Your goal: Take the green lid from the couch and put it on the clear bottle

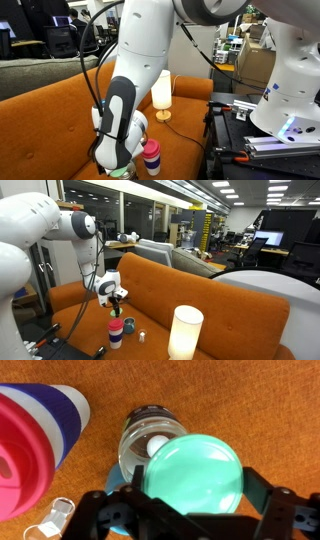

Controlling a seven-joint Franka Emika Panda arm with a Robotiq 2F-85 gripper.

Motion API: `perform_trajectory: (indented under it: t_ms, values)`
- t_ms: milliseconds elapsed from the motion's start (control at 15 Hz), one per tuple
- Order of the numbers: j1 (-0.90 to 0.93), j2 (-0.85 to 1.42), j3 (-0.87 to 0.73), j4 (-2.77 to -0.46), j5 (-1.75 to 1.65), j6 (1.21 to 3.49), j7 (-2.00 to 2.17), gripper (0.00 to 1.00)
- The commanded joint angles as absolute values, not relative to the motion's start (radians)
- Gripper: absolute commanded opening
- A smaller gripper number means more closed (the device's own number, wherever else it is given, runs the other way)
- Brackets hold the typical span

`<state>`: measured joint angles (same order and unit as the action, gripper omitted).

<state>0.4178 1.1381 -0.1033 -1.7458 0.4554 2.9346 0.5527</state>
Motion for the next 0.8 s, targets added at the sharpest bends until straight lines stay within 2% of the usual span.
perform_trajectory:
  t_ms: [0, 733]
  values:
    - [0.377, 1.127, -0.084, -1.739, 0.399, 2.879, 0.563, 0.7]
    - [0.373, 1.215, -0.113, -1.655, 0.359, 2.821, 0.662, 0.7]
